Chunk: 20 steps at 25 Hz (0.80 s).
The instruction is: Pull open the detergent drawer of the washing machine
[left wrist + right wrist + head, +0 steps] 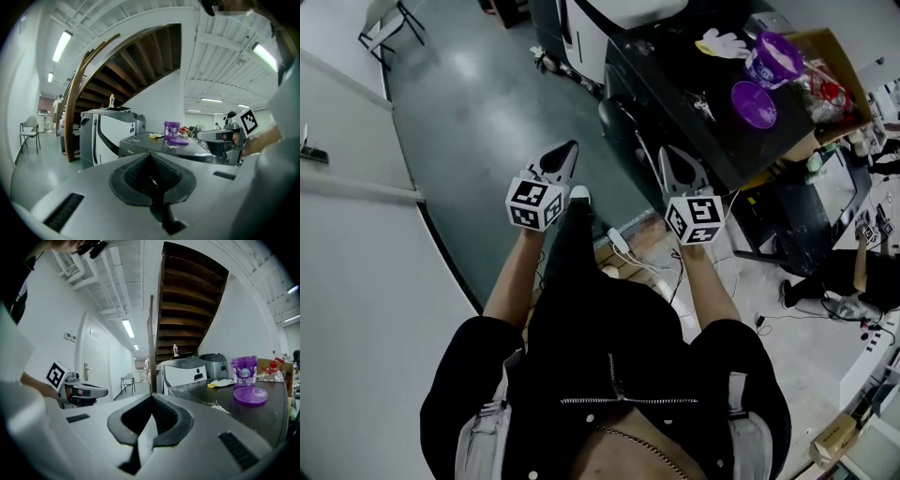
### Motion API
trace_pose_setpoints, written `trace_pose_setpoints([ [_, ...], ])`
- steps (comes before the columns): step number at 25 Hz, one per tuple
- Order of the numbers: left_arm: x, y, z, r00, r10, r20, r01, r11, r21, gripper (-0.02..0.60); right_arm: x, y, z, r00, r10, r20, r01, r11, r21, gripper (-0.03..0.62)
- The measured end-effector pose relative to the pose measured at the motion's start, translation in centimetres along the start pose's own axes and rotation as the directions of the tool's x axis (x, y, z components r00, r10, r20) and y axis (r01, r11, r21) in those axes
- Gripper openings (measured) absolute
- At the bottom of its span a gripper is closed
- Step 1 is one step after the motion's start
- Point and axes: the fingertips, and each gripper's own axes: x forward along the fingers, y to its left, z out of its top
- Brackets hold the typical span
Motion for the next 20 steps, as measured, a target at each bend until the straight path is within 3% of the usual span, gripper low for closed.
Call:
trace_pose_setpoints([
  [9, 9.1, 3.9, 1.2, 0.992, -0.128, -0.003, 0.128, 0.99, -0.051, 0.018, 5.5, -3.8, 1.3, 0.998, -0.064, -0.01, 0.064, 0.998, 0.003, 0.006],
  [20, 13.7, 6.7, -0.8, 0.978, -0.207, -0.033, 0.202, 0.972, -0.117, 0.018, 10.2, -4.6, -0.4, 0.995, -0.086, -0.056, 0.087, 0.996, 0.031, 0.006],
])
